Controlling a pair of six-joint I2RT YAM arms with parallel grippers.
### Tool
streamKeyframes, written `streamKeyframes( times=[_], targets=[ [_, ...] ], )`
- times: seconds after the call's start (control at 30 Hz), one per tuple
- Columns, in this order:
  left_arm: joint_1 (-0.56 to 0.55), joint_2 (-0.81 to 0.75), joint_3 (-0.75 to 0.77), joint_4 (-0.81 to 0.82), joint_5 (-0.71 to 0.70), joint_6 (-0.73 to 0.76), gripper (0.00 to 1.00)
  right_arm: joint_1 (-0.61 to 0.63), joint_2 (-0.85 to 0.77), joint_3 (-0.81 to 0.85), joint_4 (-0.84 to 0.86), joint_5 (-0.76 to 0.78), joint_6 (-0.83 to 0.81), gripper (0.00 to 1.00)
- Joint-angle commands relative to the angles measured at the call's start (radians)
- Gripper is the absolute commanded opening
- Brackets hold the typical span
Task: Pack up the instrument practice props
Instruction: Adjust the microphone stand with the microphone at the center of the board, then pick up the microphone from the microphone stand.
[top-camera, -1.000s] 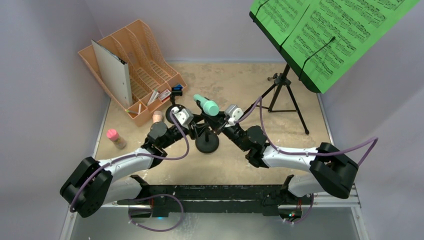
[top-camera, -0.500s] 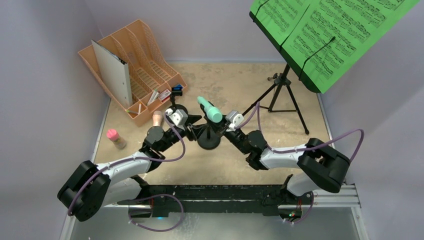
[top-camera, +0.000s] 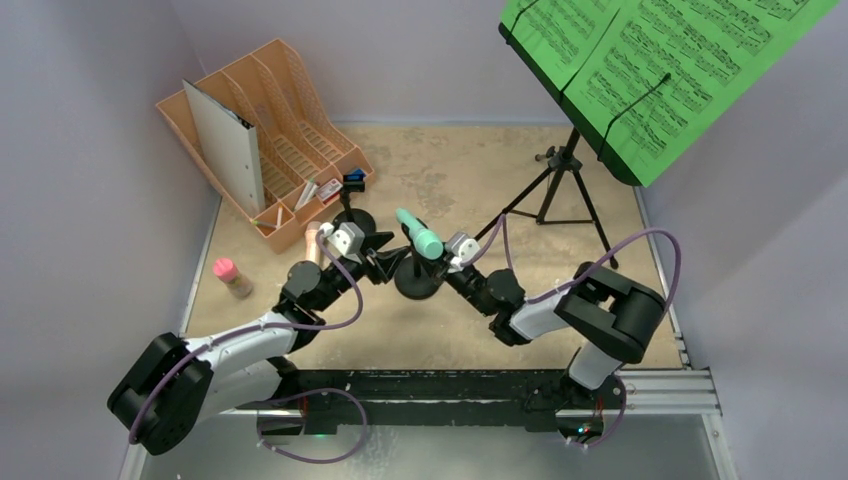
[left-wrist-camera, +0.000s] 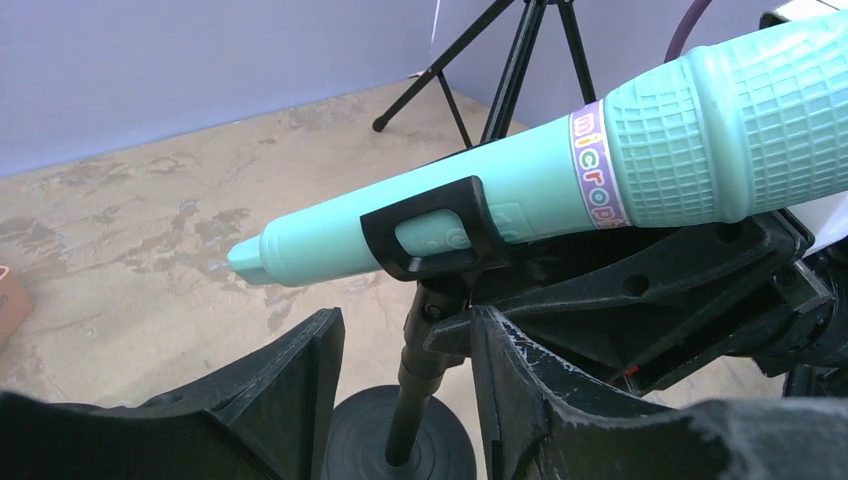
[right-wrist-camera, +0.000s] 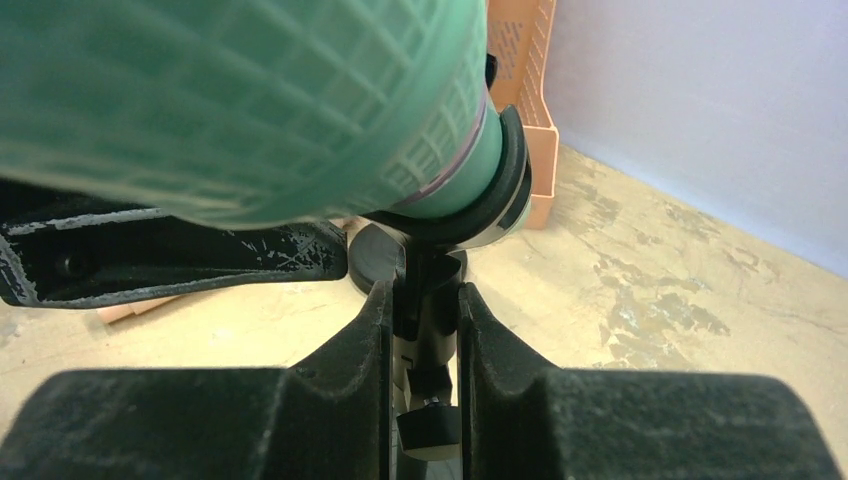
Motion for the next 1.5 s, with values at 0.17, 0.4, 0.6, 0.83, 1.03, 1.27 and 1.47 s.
streamKeyframes(
  times=[0.17, 0.4, 0.6, 0.83, 1.03, 1.27, 1.47],
  targets=[
    [0.002, 0.026, -0.004, 0.068, 0.008, -0.010, 0.52, 0.004, 0.055, -0.050, 0.251, -0.021, -0.032, 0.26],
    [0.000, 0.066, 0.016, 0.084, 0.051, -0.008, 0.52, 0.004, -0.063, -0.078, 0.146, -0.002, -0.038, 0.54],
    [0.002, 0.104, 0.047, 0.100, 0.092, -0.008, 0.52, 0.004, -0.257, -0.106, -0.101, 0.014, 0.026, 0.66],
    [0.000, 0.162, 0.091, 0.128, 0.116, -0.011, 0.52, 0.004, -0.519, -0.007, -0.613, 0.074, 0.089, 0.76],
    [0.001, 0.227, 0.128, 0.157, 0.158, -0.025, 0.53, 0.004, -0.629, 0.120, -0.996, 0.032, 0.177, 0.80],
    [0.001, 0.274, 0.145, 0.182, 0.165, -0.025, 0.51, 0.005, -0.749, 0.193, -1.289, 0.003, 0.287, 0.92],
    [0.002, 0.327, 0.157, 0.226, 0.161, -0.022, 0.41, 0.004, -0.790, 0.303, -1.510, -0.015, 0.336, 0.99]
  ],
)
